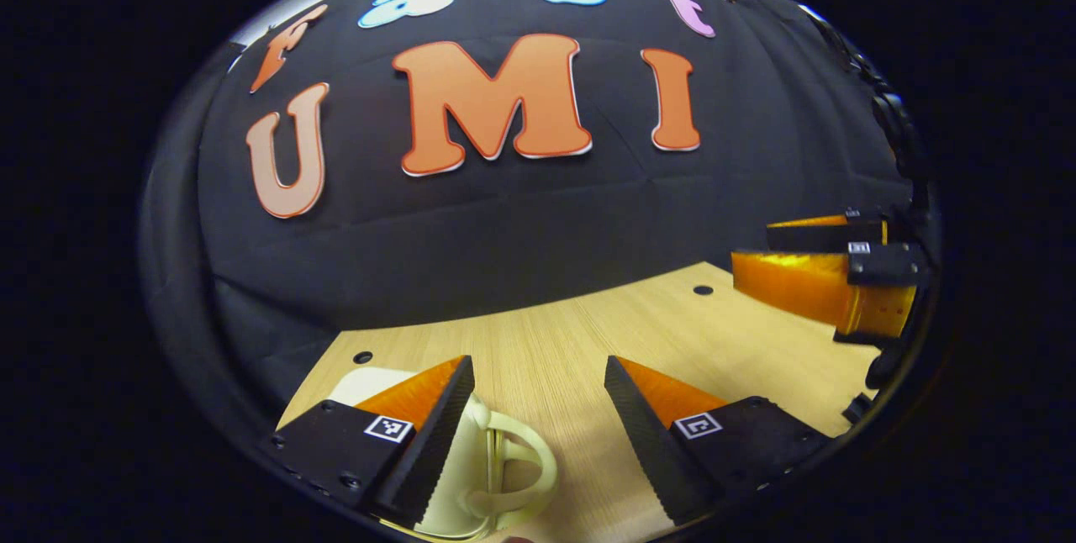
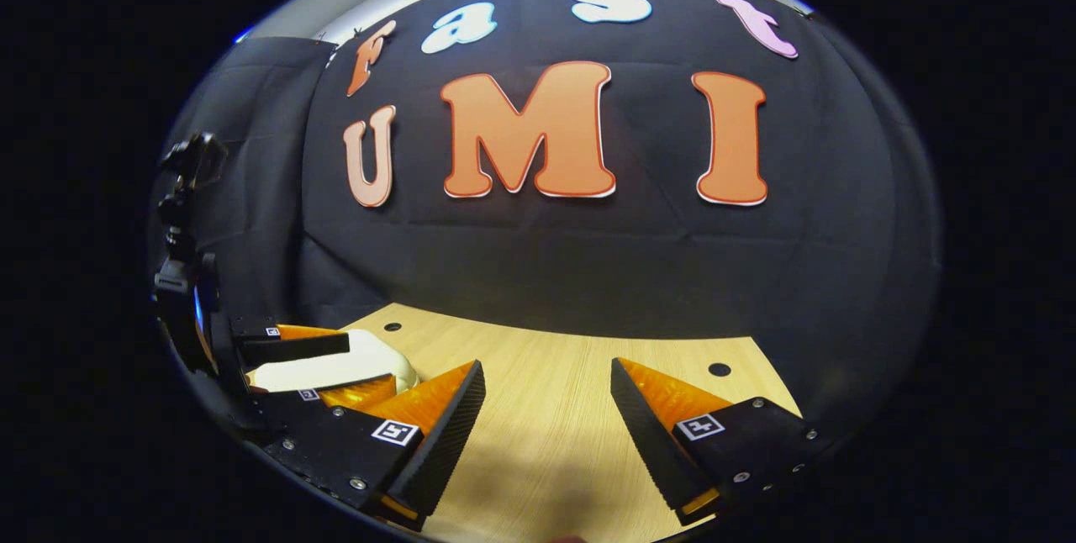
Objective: First open the suitcase, pack the skin care products into it, and then close the suitcase.
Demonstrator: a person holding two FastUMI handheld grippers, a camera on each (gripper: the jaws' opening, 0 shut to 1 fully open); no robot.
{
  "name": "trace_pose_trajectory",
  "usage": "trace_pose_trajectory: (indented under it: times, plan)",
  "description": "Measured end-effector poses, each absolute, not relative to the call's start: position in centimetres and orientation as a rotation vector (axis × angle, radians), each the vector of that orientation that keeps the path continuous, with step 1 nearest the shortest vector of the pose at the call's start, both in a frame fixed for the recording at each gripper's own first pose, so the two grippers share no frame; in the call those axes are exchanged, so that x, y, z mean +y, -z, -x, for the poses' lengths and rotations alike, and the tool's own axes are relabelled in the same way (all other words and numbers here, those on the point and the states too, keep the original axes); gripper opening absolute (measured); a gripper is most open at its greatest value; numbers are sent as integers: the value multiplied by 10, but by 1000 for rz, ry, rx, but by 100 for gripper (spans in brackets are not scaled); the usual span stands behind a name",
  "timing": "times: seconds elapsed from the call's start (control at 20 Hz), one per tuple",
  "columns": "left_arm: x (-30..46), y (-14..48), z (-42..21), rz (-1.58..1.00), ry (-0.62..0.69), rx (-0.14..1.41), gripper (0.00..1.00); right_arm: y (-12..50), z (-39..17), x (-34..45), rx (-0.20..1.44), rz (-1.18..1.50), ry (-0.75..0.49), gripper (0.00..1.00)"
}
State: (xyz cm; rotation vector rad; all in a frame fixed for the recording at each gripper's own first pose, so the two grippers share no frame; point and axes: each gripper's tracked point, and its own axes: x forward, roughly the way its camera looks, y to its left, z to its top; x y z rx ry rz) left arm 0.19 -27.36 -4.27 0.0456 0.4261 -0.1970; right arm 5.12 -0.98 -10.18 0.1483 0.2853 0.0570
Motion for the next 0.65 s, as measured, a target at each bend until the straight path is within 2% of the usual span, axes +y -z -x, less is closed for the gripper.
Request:
trace_pose_trajectory:
  times: [0.25, 0.65]
  plan:
    - [-251, 3, -11, 30, 65, 275, 98, 86, -52, -1, 219, -138, -71, 95]
    - [-245, -24, -2, 6, 43, 214, 98, 67, -54, 0, 116, -81, -90, 95]
